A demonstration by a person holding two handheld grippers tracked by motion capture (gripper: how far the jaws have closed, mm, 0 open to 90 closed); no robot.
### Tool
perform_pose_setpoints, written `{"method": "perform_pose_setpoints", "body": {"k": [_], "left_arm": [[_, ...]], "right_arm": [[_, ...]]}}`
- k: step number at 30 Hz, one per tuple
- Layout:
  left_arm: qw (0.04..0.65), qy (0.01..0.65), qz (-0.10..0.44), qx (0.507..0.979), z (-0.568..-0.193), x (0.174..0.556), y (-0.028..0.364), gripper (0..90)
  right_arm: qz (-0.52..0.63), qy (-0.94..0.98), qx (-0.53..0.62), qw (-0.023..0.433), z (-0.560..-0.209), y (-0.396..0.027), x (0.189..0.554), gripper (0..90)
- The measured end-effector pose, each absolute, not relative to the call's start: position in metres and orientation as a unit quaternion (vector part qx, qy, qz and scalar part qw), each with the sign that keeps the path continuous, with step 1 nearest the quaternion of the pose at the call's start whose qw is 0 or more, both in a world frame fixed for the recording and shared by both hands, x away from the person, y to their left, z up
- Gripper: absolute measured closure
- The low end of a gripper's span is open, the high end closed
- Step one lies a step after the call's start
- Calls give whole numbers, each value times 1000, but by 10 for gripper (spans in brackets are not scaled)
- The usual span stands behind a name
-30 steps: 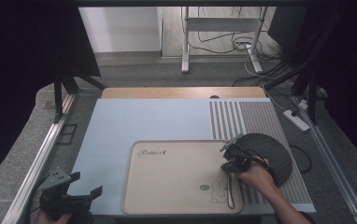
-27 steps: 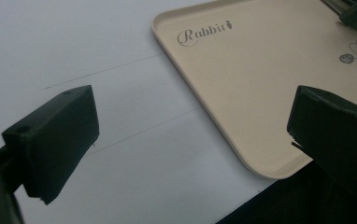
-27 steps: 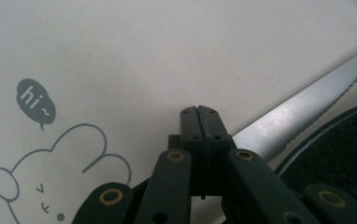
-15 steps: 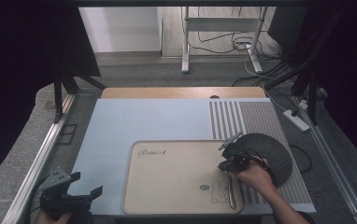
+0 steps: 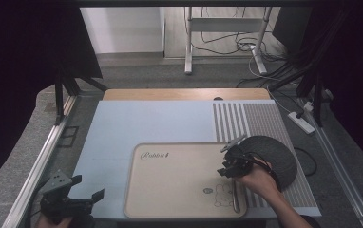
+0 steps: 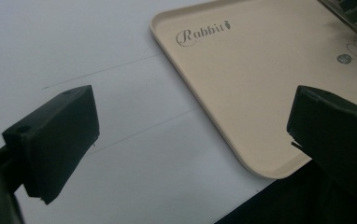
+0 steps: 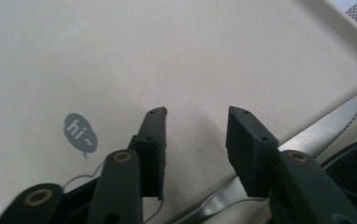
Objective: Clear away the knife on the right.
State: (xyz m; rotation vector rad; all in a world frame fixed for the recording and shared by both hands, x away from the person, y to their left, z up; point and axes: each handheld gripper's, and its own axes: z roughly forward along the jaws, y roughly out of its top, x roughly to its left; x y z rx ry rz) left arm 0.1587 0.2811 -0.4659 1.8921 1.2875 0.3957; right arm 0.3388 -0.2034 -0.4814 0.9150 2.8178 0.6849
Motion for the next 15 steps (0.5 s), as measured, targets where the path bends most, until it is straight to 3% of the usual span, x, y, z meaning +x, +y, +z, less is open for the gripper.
{"method": "perform_pose_setpoints", "body": {"k": [8, 13, 15], "left_arm": [[397, 508, 156, 749, -466, 159, 281, 24], [397, 509, 156, 748, -466, 159, 281, 24], [397, 509, 156, 748, -466, 159, 280, 24]], "right_arm": [[239, 918, 311, 52, -477, -209, 333, 332], [255, 909, 322, 73, -473, -215, 330, 118], [258, 906, 328, 76, -472, -216, 329, 93]]}}
